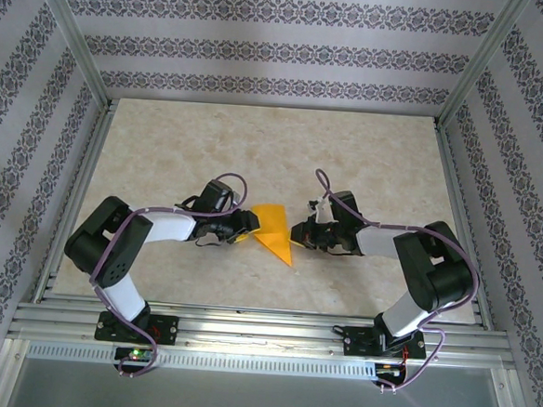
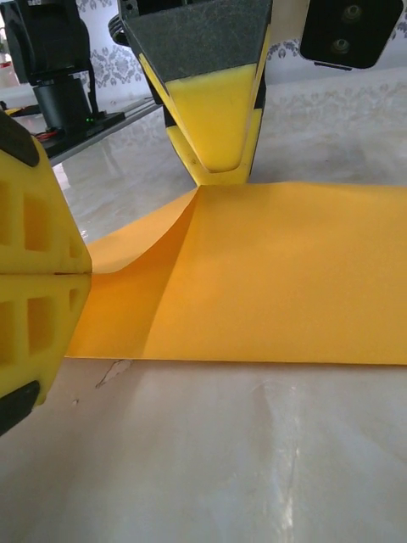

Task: Fold a paper plane with a square sheet of paper (pick it up from the middle)
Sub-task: Fourth fold the wing at the center of the table.

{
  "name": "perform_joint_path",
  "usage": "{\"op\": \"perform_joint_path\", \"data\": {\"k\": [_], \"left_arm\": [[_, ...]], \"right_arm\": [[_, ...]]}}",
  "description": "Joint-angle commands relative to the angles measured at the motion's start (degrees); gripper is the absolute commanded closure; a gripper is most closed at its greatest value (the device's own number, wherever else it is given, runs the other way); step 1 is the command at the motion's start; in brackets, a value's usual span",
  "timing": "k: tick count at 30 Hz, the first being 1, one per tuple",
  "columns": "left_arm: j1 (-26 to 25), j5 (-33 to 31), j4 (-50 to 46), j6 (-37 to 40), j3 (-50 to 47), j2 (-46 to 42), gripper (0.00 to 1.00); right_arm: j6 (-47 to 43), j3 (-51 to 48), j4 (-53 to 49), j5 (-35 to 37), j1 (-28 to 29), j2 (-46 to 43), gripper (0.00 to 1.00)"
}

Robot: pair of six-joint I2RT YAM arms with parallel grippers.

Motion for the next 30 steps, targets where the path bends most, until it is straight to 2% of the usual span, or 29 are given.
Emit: {"op": "perform_joint_path", "data": {"k": [1, 17, 30], "left_arm": [[0.76, 1.20, 2.72, -0.02, 1.74, 1.00, 0.53], [1.27, 3.48, 8.84, -2.03, 2.95, 3.53, 0.60], [1.58, 3.16, 6.32, -1.70, 4.07, 4.75, 0.56]], "right_arm": [[0.85, -1.06, 2.97, -2.16, -0.59, -1.36, 0.94], [1.76, -2.84, 5.44, -3.65, -1.85, -1.36, 0.95], [4.69, -5.02, 11.35, -5.50, -3.01, -1.12, 0.96]]}}
